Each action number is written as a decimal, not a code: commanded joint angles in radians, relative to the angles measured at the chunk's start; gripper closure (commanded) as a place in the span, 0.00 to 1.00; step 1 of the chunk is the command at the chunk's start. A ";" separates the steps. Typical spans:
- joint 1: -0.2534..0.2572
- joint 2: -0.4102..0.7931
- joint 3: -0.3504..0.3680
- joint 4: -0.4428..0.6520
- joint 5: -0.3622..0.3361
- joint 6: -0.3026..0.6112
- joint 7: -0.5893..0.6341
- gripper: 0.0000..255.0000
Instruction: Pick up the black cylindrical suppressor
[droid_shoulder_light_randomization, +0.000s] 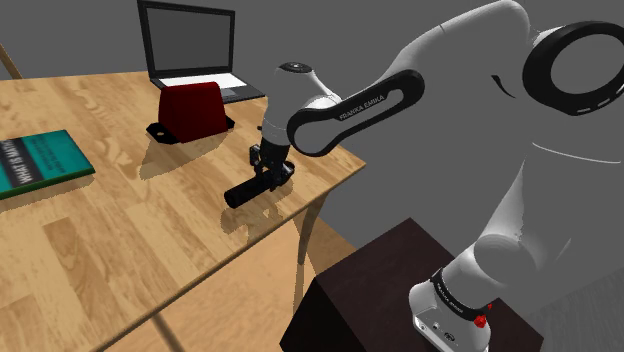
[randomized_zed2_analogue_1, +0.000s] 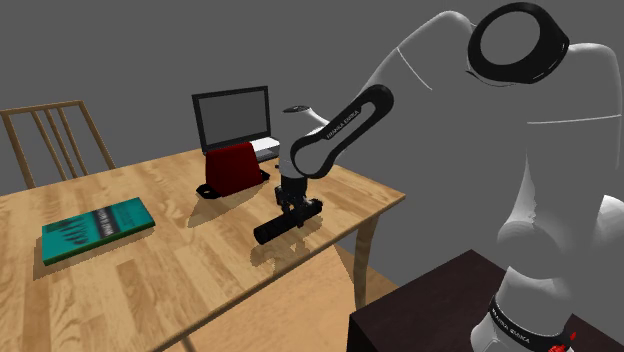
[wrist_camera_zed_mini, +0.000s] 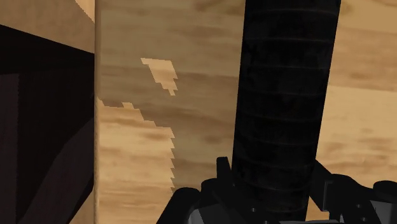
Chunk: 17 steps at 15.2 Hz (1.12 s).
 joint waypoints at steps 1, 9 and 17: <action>-0.001 -0.001 0.001 -0.002 0.001 -0.001 -0.002 1.00; -0.028 -0.079 0.034 0.023 0.074 -0.088 -0.050 1.00; -0.045 -0.140 0.053 0.057 0.129 -0.170 -0.087 1.00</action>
